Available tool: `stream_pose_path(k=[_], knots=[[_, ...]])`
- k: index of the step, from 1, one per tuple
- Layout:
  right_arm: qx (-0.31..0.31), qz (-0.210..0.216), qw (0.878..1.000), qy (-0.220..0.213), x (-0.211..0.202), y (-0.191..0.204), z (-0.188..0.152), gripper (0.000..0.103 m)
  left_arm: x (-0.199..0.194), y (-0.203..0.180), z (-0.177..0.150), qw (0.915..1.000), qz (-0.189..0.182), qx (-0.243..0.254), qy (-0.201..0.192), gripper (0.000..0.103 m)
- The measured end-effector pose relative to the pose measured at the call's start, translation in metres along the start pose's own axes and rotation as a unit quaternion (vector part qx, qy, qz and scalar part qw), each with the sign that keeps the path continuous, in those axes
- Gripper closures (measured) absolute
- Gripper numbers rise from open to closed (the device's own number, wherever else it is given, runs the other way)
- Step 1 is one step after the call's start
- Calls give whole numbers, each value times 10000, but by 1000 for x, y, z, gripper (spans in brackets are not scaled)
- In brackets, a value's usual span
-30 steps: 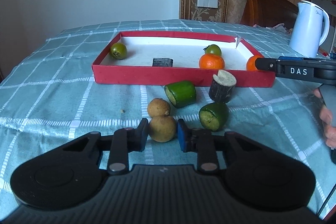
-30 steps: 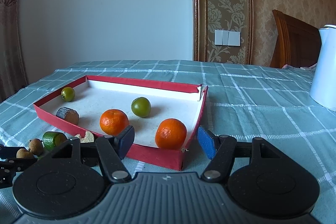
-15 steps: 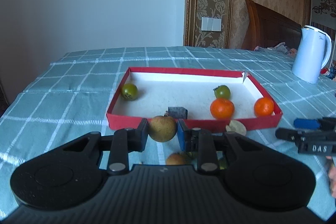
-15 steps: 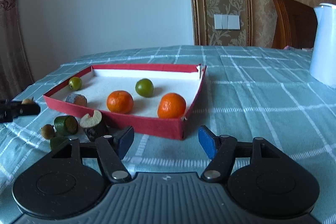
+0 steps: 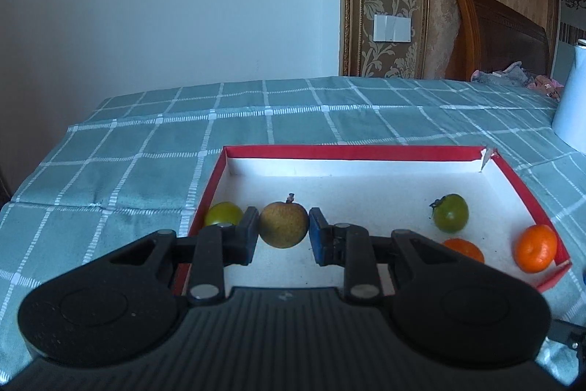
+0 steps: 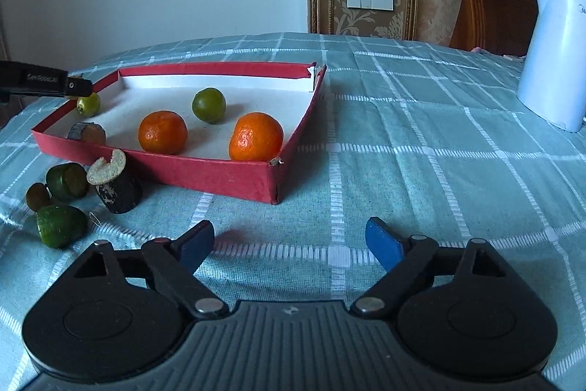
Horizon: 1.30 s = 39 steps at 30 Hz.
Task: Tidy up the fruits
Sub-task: 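Carry the brown fruit into the tray and open the left gripper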
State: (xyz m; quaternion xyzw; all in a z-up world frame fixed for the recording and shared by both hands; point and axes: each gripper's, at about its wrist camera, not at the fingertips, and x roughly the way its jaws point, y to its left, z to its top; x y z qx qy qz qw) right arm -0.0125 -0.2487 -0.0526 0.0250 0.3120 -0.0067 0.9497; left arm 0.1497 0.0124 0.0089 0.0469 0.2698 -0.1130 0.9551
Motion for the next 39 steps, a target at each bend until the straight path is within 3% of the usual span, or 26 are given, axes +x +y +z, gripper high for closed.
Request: stream_pose_path(k=[13,29,39], knots=[[5,28,10000,6,0,-1,0,11,60,1,2,9992,146,-30,366,77],[-13,18,10000,11,1,0,0,11,62,-5,-2,9996,128,120,234,76],[-12,18,10000,10,1,0,0,11,60,-10,-6,9995,111,260,164,58]])
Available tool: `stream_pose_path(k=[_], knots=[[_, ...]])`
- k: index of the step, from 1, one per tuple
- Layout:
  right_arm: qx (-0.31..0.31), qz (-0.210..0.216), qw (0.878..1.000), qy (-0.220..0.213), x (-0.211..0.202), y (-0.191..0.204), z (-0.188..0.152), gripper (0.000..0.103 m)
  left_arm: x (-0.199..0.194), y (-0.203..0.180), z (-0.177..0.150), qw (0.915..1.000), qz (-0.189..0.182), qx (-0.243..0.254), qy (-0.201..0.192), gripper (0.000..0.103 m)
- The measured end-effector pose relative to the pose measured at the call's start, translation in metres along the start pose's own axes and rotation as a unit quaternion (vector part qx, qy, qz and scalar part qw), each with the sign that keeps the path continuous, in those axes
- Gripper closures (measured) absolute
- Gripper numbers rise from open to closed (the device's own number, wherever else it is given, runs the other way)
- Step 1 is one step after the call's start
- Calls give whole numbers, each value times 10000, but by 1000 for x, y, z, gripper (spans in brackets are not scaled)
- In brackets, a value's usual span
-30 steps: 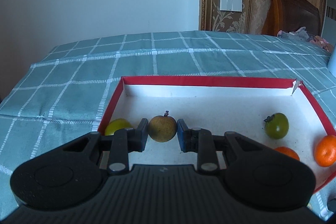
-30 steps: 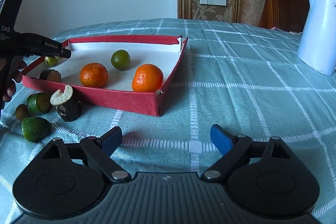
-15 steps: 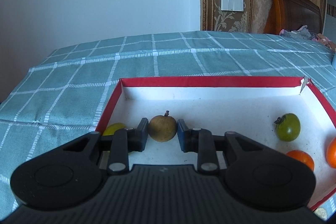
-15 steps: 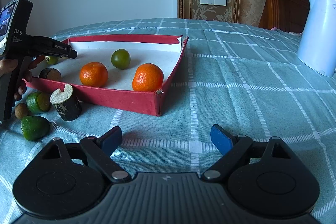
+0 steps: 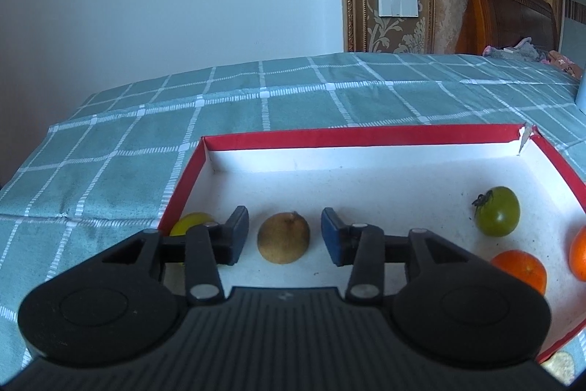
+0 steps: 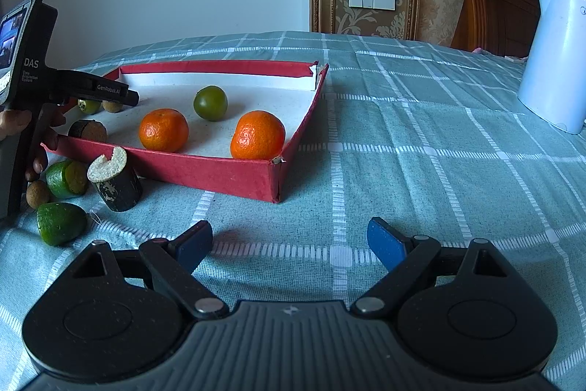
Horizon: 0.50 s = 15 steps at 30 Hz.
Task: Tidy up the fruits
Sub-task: 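Carry the brown fruit into the tray and open the left gripper, then withdraw the left gripper from the tray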
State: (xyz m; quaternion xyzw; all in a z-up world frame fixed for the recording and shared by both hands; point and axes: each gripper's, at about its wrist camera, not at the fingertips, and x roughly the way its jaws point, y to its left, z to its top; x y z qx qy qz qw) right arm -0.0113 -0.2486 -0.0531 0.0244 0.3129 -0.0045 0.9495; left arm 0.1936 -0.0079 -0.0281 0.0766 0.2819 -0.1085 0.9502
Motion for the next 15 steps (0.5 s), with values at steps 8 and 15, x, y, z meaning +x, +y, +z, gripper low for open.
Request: stream_pose_path(k=[8,15], knots=[[1,1,10000,-1,0,0,0,11,-15,0,-6,9998,-200,-5,-34,39],[0,-1,10000,-1,0,0,0,11,-35,-2,-14,9995,-166,35,-255,38]])
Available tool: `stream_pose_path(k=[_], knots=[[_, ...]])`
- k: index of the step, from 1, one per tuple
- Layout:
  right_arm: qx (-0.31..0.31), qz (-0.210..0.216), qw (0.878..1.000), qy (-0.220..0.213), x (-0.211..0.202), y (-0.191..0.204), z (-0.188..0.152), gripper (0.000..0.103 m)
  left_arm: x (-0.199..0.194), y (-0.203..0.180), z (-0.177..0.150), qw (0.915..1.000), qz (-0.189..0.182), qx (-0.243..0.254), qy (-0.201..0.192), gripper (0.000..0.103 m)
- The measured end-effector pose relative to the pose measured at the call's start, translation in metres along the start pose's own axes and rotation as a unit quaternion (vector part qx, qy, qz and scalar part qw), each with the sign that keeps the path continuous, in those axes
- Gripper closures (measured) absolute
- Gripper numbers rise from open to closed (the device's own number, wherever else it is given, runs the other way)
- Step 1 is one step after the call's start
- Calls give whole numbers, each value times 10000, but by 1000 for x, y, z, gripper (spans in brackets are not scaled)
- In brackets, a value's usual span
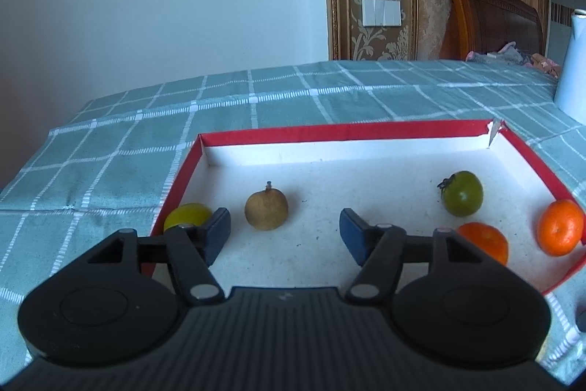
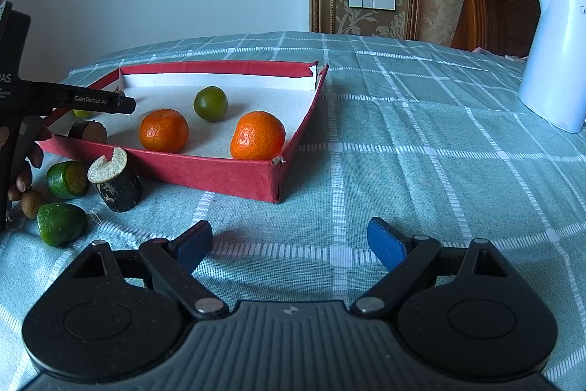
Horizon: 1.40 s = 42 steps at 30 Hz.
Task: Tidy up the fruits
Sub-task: 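Withdraw the left gripper from the tray, then grasp the dark wood stump with pale cut top using the right gripper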
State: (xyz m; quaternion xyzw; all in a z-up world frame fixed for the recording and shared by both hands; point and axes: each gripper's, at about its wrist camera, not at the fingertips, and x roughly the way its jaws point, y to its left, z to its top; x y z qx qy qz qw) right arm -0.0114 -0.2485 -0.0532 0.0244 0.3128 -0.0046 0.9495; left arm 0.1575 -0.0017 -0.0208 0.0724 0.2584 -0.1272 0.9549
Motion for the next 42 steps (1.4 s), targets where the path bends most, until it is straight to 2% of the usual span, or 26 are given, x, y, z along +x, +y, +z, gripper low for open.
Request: stream_pose_path(k=[5,7,9,13,20,22,28,32,37,39,42], knots=[[-2,-1,10000,0,0,0,0,11,-23,-2,-5,9995,93,103,-266,35],[-1,0,10000,0,0,0,0,11,-37,-3,-10,9990,177,178,-382,26],[-2,-1,10000,0,0,0,0,11,-55,-1,-17,9971,388,232,-616,15],[-5,-3,10000,1,0,0,0,11,-81,4,-31,9928,738,323,-882,14],[10,17,10000,-14,0,0,0,11,-102,36,-61,9949,751,-150,-654,13],[93,201,9997,-67,-3,-1,-1,11,-102,46,-66,9947,805,-310,-554,11],[460,809,9953,-257,-13,9,-5,11,-98,87,-70,9891,449,-1378,-252,11],[448,1040,9930,-332,-15,25,-1,11,-93,96,-72,9857,409,-1633,-85,11],[254,1227,9916,-308,-12,49,7,21,-85,99,-75,9830,458,-1763,228,7],[164,1325,9907,-256,-8,60,9,31,-86,98,-76,9835,466,-1738,206,6],[58,1374,9902,-250,-4,73,12,34,-84,98,-76,9838,481,-1709,254,5]])
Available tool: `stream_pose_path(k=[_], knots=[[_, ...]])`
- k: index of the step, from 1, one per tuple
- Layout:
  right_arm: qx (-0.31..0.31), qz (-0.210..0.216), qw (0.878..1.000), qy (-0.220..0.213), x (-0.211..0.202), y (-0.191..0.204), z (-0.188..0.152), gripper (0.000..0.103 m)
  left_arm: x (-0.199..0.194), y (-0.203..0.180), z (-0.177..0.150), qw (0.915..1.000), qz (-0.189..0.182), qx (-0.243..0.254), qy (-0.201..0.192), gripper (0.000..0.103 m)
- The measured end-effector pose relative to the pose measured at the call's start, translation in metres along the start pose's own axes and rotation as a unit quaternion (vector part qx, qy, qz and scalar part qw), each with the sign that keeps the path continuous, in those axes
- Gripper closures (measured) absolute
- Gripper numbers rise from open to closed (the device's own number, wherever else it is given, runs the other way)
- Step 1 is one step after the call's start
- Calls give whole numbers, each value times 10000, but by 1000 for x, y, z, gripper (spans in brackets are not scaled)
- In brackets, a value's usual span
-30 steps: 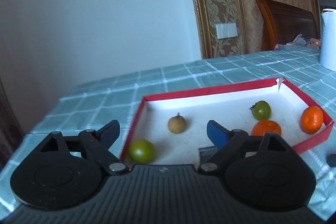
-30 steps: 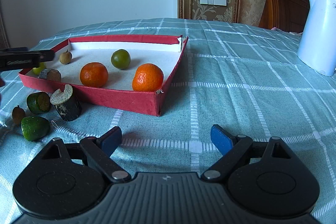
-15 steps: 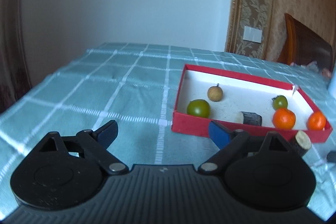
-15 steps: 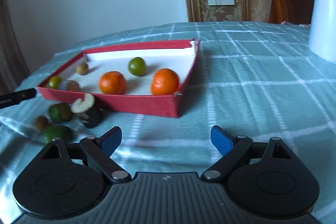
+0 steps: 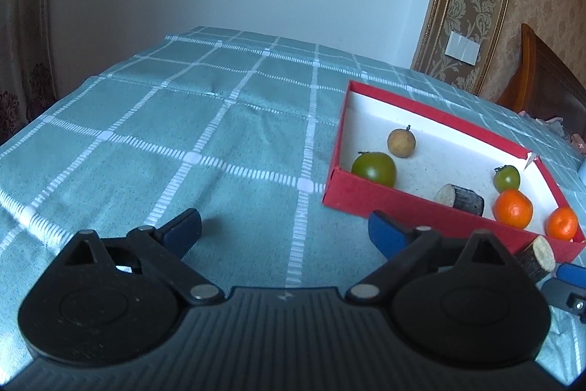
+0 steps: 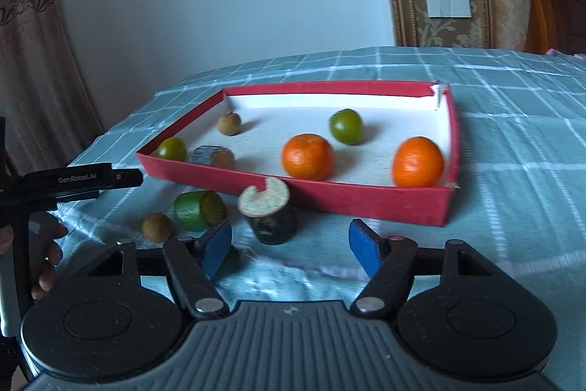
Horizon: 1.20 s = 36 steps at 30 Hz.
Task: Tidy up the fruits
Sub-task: 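Grasp the dark wood stump with pale cut top using the right gripper, then carry the wood stump into the tray and open the right gripper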
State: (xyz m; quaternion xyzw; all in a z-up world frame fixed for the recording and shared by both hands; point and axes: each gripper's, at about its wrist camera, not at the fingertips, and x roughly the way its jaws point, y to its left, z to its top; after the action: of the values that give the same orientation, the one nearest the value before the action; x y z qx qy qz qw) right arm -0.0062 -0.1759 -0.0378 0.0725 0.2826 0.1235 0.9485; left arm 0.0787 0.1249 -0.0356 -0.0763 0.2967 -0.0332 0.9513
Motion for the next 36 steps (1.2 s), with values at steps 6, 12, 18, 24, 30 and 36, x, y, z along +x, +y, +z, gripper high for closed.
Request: stream_pose_path(k=[6,12,18,24,30,36], knots=[[17,-14,10000,52,13,10,5,43,1,-2,0,10000,16,71,55,0],[-15,-122,9998,127,27,16,8,59,1,-3,0,10000,17,73,58,0],[-106,-243,9996,72,30,18,5,69,2,-5,0,9999,56,128,86,0],[-86,-141,9998,-67,14,14,7,69,3,-6,0,9998,68,144,95,0],[-19,-365,9976,-588,-8,-9,34,69,4,-8,1,9996,124,218,125,0],[-103,-1024,9931,-566,25,-45,69,69,4,-8,1,9995,135,235,132,0]])
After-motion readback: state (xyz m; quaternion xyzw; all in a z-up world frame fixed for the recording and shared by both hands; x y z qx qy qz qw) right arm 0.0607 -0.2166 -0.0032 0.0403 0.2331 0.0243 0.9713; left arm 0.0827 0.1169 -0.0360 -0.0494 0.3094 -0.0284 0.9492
